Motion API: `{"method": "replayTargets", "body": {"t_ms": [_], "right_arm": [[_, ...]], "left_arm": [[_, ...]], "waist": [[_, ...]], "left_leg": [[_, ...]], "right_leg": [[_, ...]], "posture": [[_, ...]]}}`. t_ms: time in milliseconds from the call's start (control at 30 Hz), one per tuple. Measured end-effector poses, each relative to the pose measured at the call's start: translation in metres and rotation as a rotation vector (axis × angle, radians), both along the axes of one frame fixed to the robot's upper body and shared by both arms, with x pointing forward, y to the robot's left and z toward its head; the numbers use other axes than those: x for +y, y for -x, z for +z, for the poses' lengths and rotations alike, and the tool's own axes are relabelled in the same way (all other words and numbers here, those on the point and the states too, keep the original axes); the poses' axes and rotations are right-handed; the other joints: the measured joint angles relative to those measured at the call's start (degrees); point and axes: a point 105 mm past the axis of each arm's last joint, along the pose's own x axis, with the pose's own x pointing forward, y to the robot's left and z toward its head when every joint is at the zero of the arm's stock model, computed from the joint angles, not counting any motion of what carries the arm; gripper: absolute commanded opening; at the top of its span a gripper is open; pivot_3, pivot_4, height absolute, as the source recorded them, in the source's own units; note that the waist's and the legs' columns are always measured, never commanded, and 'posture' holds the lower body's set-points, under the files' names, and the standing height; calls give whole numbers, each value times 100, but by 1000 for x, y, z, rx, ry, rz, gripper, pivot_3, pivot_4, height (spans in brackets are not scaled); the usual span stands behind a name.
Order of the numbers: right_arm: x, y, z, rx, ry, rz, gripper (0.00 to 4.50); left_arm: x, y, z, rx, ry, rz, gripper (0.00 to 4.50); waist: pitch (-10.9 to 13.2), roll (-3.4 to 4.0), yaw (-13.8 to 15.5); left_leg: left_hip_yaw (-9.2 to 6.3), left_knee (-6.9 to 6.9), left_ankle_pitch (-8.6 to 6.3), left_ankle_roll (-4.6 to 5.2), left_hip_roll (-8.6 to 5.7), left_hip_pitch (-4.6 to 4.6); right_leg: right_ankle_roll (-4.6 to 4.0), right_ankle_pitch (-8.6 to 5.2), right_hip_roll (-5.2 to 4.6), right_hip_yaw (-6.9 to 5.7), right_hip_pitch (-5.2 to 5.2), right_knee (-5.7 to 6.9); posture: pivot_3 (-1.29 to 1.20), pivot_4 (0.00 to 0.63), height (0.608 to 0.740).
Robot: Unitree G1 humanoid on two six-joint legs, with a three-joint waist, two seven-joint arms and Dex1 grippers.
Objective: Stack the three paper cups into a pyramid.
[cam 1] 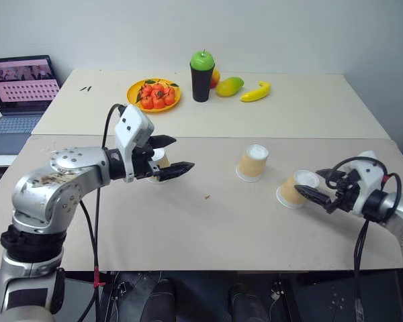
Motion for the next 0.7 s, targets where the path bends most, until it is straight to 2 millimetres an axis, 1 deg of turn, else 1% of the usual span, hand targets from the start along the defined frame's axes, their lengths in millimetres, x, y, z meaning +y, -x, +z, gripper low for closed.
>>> {"method": "replayTargets", "body": {"t_ms": [33,100,133,233,267,400,433,500,567,600,633,667,700], "right_arm": [[2,0,-2,8,3,11,4471],[2,0,-4,13,6,16,3945],[1,-1,-5,14,5,14,3818],[0,-3,-2,1,14,12,2729],[1,-4,-2,-1,18,14,2617],[6,-6,4,-12,22,29,2617],[9,-5,10,-17,27,43,2617],[16,-4,25,-33,33,74,2617],[32,-2,51,-53,13,133,2617],[44,1,70,-76,-4,177,2617],[54,5,83,-103,-5,214,2617],[63,9,94,-113,-10,252,2617],[69,12,98,-114,-14,269,2617]], "left_arm": [[1,0,1,-4,-3,5,4500],[1,1,1,-7,-7,8,4500],[1,1,2,-7,-7,9,4500],[0,2,2,-2,-5,-1,4500],[0,4,2,0,-7,-6,4500],[6,12,-6,40,-44,-32,4500],[9,14,-10,62,-58,-41,4500],[13,17,-12,76,-62,-50,4500],[17,16,-12,54,-77,-39,4500],[19,15,-11,27,-91,-35,4500],[19,15,-11,12,-101,-37,4500],[18,15,-12,-4,-111,-44,4500],[17,14,-13,-8,-119,-48,4500]], "waist": [[0,0,0],[0,0,2],[0,0,4],[0,0,6],[0,0,6],[0,2,-27],[4,8,-49],[7,13,-44],[10,17,-44],[9,17,-45],[9,17,-36],[9,15,-19],[9,15,-9]], "left_leg": [[0,0,0,0,0,0],[0,1,0,0,0,0],[0,1,0,0,0,0],[0,2,0,0,0,1],[0,1,0,0,0,1],[2,0,0,0,0,2],[3,-2,0,0,0,2],[1,1,0,0,2,3],[2,1,1,0,2,3],[1,1,1,0,4,5],[1,-1,1,0,4,6],[0,0,0,0,6,6],[0,-1,0,0,6,5]], "right_leg": [[0,0,0,0,0,1],[0,0,0,0,0,2],[0,0,0,0,0,2],[0,0,0,0,0,4],[0,0,0,0,0,4],[0,0,0,4,-3,7],[-1,0,0,5,-5,9],[-1,0,2,5,-4,12],[-3,1,2,5,-4,13],[-3,1,3,5,-3,14],[-4,1,4,4,-2,12],[-5,0,5,3,0,9],[-5,0,5,3,1,6]], "posture": [[0,150,735],[0,150,735],[0,150,735],[0,150,735],[0,150,735],[0,150,735],[0,150,735],[0,150,735],[0,150,735],[0,150,735],[0,150,735],[0,150,735],[0,150,735]]}}
